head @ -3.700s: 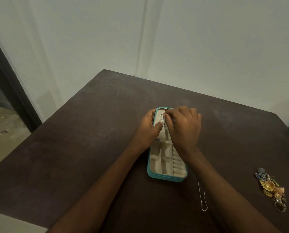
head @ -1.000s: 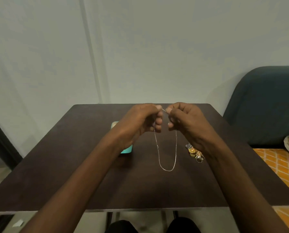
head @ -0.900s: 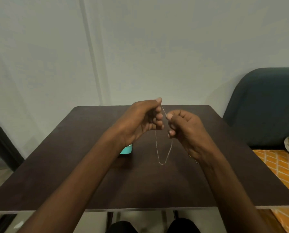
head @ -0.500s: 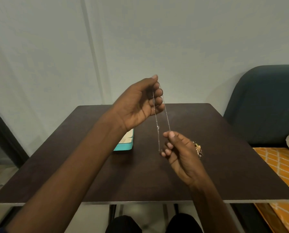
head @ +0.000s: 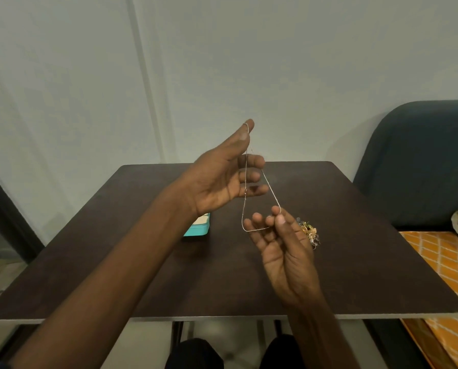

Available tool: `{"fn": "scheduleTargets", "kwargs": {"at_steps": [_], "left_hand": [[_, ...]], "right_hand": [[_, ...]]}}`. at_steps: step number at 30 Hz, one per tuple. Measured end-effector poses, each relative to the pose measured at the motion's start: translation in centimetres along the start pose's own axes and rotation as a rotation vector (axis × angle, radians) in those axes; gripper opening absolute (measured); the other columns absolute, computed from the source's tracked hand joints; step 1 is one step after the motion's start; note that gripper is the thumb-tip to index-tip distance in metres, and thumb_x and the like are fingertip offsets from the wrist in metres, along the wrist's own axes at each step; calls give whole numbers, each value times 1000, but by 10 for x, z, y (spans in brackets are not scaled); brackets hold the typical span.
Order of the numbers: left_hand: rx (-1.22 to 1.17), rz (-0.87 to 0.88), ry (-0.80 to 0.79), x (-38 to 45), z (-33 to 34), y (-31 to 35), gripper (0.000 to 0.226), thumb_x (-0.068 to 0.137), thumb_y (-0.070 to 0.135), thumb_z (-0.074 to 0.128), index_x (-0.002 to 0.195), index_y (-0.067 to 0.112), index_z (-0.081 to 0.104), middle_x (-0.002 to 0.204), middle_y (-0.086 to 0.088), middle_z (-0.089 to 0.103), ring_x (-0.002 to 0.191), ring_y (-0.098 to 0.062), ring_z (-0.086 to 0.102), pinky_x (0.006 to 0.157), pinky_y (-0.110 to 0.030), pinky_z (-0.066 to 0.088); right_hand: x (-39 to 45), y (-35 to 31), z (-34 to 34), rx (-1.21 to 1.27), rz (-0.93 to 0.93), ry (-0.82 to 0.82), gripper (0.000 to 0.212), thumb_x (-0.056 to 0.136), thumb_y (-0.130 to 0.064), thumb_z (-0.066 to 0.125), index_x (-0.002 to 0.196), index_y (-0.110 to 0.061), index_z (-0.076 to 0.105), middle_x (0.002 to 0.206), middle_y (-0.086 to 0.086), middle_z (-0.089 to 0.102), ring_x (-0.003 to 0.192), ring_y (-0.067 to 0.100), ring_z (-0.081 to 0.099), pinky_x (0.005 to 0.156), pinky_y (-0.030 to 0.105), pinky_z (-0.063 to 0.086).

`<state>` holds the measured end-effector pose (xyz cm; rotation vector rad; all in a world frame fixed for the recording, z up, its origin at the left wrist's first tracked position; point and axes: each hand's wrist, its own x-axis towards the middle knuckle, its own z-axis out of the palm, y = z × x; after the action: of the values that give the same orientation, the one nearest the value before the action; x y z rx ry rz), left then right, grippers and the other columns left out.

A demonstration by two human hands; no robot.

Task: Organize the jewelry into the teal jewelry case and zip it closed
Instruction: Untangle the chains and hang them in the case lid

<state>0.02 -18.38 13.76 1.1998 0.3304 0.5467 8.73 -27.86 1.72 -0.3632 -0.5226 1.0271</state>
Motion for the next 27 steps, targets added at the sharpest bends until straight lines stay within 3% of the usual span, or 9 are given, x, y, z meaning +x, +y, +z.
{"fn": "scheduleTargets", "kwargs": {"at_steps": [2, 5, 10, 16, 19, 21, 22, 25, 27], "left_hand": [[122, -32, 39, 2, -5, -1, 36, 99, 31, 41, 134, 37, 44, 64, 2, 53, 46, -8, 41, 46, -21, 43], [305, -86, 84, 3, -14, 1, 27, 99, 26, 40, 119, 22, 58, 59, 4, 44, 42, -4, 28, 39, -15, 22], [600, -104, 141, 0, -20, 6, 29, 97, 28, 46, 99, 10, 68, 53, 7, 39, 38, -3, 24, 36, -14, 18], [859, -88, 212, 2, -17, 18, 41, 94, 46, 45, 95, 13, 70, 50, 4, 40, 38, -8, 26, 39, -16, 27], [814, -103, 214, 5, -13, 23, 41, 95, 44, 45, 92, 11, 69, 46, 3, 37, 39, -10, 29, 50, -25, 52], [644, -170, 157, 5, -14, 27, 37, 95, 40, 47, 94, 8, 66, 48, 3, 33, 39, -9, 28, 65, -35, 59], [565, -206, 120, 5, -15, 28, 34, 95, 38, 47, 95, 9, 64, 49, 4, 32, 38, -8, 27, 64, -34, 59], [491, -224, 65, 5, -20, 24, 23, 94, 30, 49, 94, 11, 62, 53, 5, 34, 36, -3, 23, 36, -13, 34], [542, -199, 27, 6, -26, 19, 18, 94, 22, 50, 97, 9, 61, 56, 5, 39, 36, -1, 24, 32, -11, 21]], "right_hand": [[0, -4, -1, 37, -21, 17, 38, 47, -24, 90, 78, -13, 73, 66, 2, 65, 70, 17, 69, 73, 34, 57], [-1, -11, -6, 120, -12, 71, 36, 42, -23, 91, 71, -16, 71, 61, -3, 58, 56, 9, 59, 64, 28, 56], [-4, -19, -19, 161, 81, 72, 38, 43, -24, 92, 74, -15, 70, 55, -7, 46, 42, 3, 41, 37, 15, 38], [-12, -12, -25, 10, 89, 166, 57, 31, -30, 95, 79, -11, 73, 51, -4, 47, 41, 5, 42, 39, 19, 41], [-16, -10, -29, -87, 88, 190, 64, 29, -34, 94, 86, -12, 76, 54, -3, 52, 43, 6, 48, 47, 22, 49], [-21, -11, -29, -248, 116, 179, 46, 46, -30, 88, 87, -11, 75, 52, -2, 51, 44, 7, 49, 55, 26, 54], [-24, -10, -27, -334, 120, 174, 29, 60, -25, 78, 84, -9, 74, 51, -1, 49, 44, 8, 48, 57, 28, 55], [-27, -9, -20, -371, 57, 228, 15, 78, -13, 51, 76, -2, 62, 47, -1, 45, 42, 10, 46, 57, 30, 56], [-24, -13, -17, -229, 12, 260, 15, 79, -15, 48, 73, -5, 57, 47, -2, 45, 41, 10, 47, 55, 30, 56]]}}
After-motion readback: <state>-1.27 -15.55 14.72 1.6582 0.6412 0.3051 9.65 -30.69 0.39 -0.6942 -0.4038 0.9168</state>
